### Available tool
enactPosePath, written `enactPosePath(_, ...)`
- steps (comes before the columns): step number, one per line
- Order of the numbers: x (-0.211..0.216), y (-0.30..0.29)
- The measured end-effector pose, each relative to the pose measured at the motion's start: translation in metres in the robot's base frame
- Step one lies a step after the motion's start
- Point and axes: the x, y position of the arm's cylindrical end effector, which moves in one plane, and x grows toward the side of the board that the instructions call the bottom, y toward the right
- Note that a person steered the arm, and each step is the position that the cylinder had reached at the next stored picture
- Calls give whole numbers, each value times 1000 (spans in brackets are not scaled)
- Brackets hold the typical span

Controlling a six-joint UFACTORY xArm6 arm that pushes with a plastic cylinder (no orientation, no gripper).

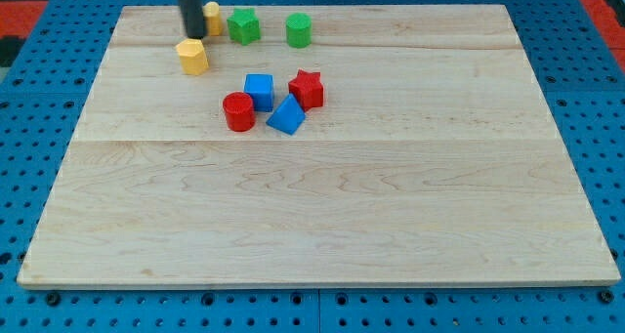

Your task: Drag the yellow hexagon to the top left of red circle

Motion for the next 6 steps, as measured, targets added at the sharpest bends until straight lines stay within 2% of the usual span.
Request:
enactPosePath(2, 77, 29)
enactPosePath(3, 83, 44)
enactPosePath(4, 48, 39)
enactPosePath(5, 60, 78)
enactPosePath(6, 85, 67)
